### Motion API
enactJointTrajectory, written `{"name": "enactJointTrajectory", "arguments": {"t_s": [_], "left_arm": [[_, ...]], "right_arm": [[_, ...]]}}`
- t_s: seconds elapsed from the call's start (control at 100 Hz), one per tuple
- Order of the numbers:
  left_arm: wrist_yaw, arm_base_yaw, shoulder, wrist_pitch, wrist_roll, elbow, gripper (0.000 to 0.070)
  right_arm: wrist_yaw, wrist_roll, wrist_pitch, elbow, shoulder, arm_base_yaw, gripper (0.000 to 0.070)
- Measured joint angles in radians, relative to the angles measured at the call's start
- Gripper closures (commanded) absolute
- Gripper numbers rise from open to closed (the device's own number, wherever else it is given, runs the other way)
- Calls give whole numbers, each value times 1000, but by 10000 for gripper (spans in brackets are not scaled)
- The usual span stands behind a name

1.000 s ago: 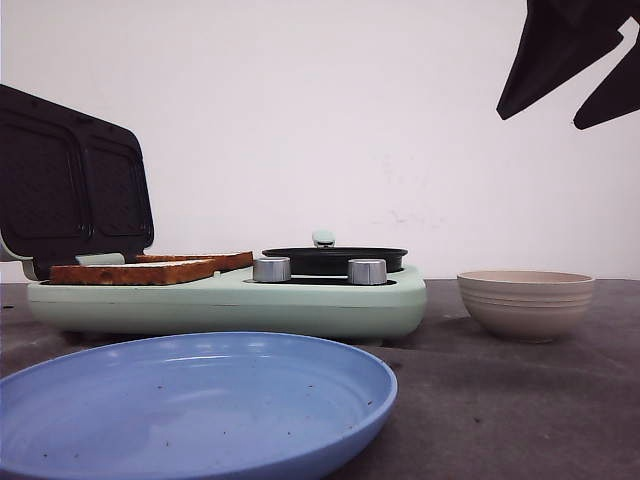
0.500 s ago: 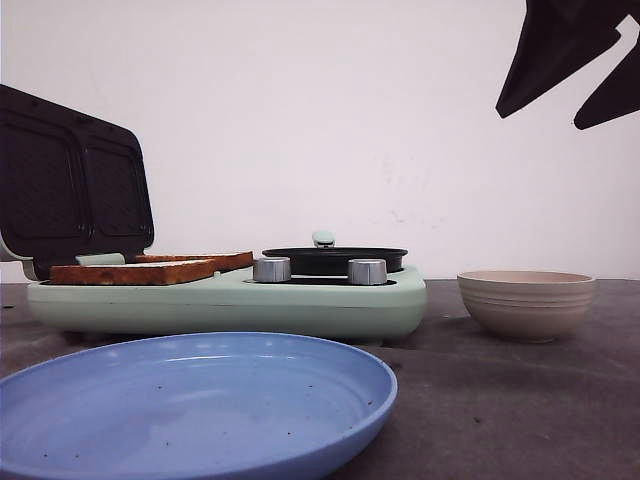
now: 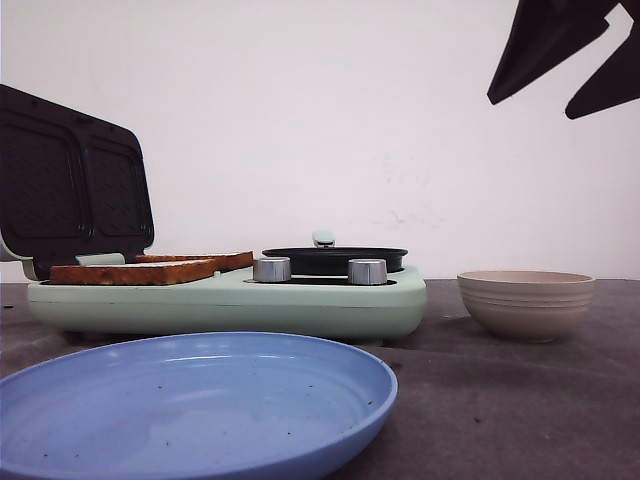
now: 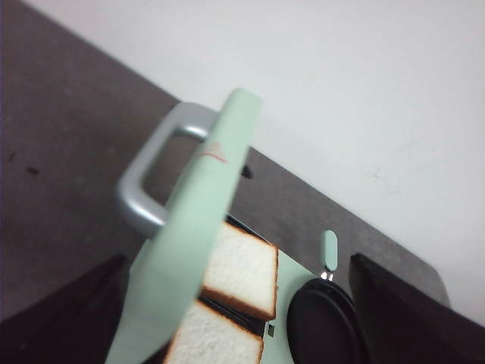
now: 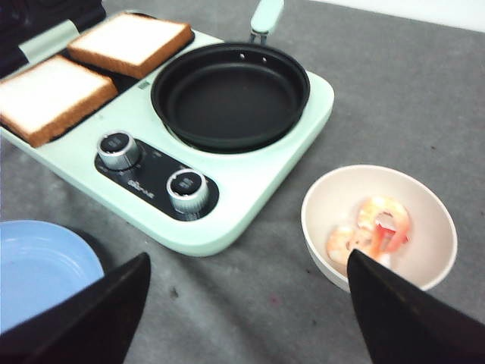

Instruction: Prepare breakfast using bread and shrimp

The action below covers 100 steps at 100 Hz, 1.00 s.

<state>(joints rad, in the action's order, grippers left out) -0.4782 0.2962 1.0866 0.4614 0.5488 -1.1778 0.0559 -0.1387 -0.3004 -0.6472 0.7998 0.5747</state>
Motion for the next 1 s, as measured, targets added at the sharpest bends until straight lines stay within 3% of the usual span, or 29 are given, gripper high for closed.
{"name": "enactJointTrajectory", "arguments": {"t_s": [0.34, 0.76, 1.0], "left_arm": [[-50, 31, 124, -114, 95, 0, 188], [-72, 31, 282, -146, 85, -1, 188], [-125, 31, 368, -223, 83, -1, 188]], "right_arm": [[-3, 0, 16, 0, 0, 0, 198], [-3, 0, 23, 0, 0, 0, 198], [-3, 0, 29, 0, 0, 0, 198]]}}
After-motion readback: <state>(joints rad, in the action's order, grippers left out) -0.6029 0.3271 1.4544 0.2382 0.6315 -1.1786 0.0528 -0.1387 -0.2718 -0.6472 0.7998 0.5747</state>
